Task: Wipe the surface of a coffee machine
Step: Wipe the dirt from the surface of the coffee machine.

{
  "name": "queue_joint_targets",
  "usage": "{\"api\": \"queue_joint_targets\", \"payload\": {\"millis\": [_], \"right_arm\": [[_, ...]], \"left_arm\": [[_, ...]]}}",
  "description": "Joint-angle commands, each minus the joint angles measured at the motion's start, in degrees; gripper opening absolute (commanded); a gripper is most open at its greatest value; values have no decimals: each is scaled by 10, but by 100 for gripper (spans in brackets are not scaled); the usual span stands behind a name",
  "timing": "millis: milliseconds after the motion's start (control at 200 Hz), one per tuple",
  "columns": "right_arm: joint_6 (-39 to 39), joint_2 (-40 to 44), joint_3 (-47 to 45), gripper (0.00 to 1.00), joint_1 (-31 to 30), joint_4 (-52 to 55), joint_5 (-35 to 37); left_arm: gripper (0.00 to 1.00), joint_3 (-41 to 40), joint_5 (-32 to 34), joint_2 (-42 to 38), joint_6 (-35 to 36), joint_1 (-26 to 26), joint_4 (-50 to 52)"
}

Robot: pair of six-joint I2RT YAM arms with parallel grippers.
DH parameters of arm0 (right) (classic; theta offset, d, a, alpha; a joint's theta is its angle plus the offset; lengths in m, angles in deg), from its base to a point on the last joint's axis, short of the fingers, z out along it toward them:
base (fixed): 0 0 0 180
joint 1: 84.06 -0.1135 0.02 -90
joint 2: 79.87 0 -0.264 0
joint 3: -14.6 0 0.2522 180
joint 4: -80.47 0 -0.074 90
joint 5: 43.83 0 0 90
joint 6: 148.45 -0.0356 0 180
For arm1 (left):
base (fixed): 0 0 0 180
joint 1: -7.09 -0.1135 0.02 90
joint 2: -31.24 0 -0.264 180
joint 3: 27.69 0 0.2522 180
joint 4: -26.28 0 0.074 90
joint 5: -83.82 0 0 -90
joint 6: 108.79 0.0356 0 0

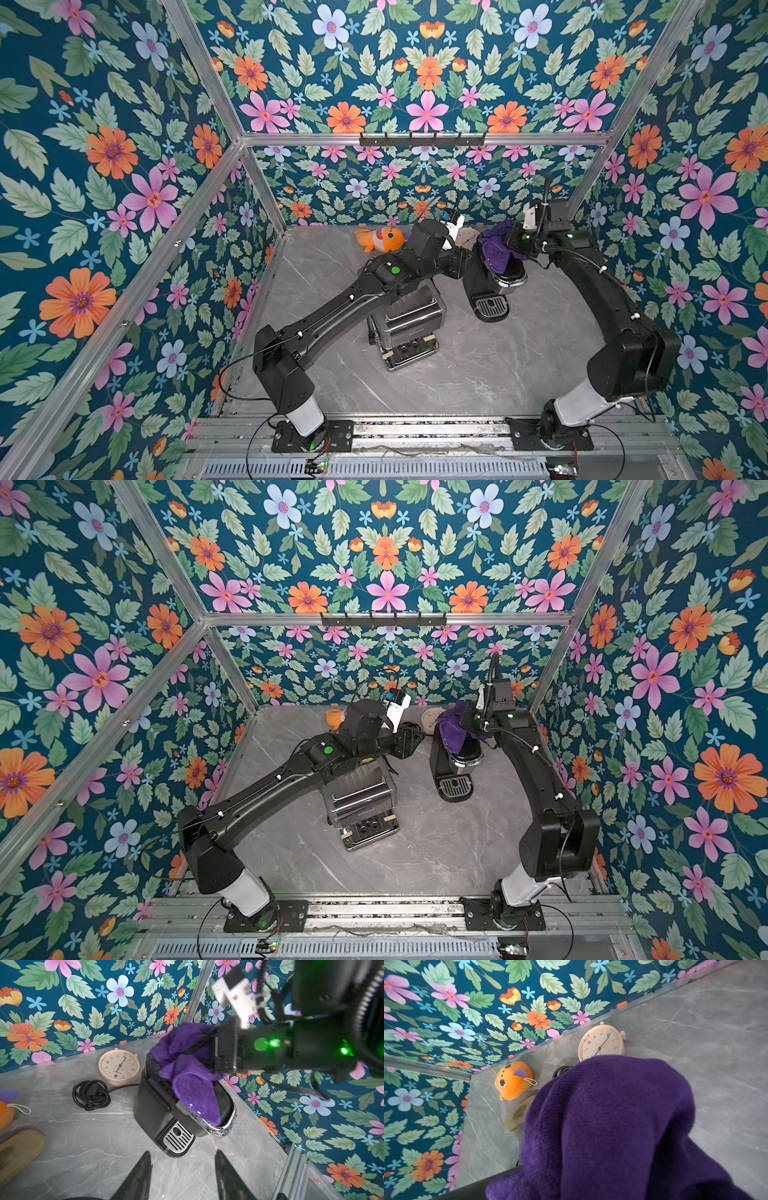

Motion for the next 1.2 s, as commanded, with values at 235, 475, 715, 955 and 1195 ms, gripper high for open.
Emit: {"api": "queue_joint_targets", "payload": {"millis": [235,475,715,955,1195], "right_arm": [[-70,104,-168,0,13,-22,-34],[-98,182,-266,0,20,-44,-40],[-108,238,-316,0,34,-42,-47],[-112,293,-329,0,39,-22,-52],[-125,356,-372,0,104,-22,-98]], "left_arm": [[50,-37,-5,-31,-12,-1,-18],[50,-66,-3,-58,-22,-1,-21],[50,-93,-1,-74,-30,-1,-23],[50,-99,2,-81,-32,-1,-22],[50,-95,1,-77,-36,-1,-21]]}}
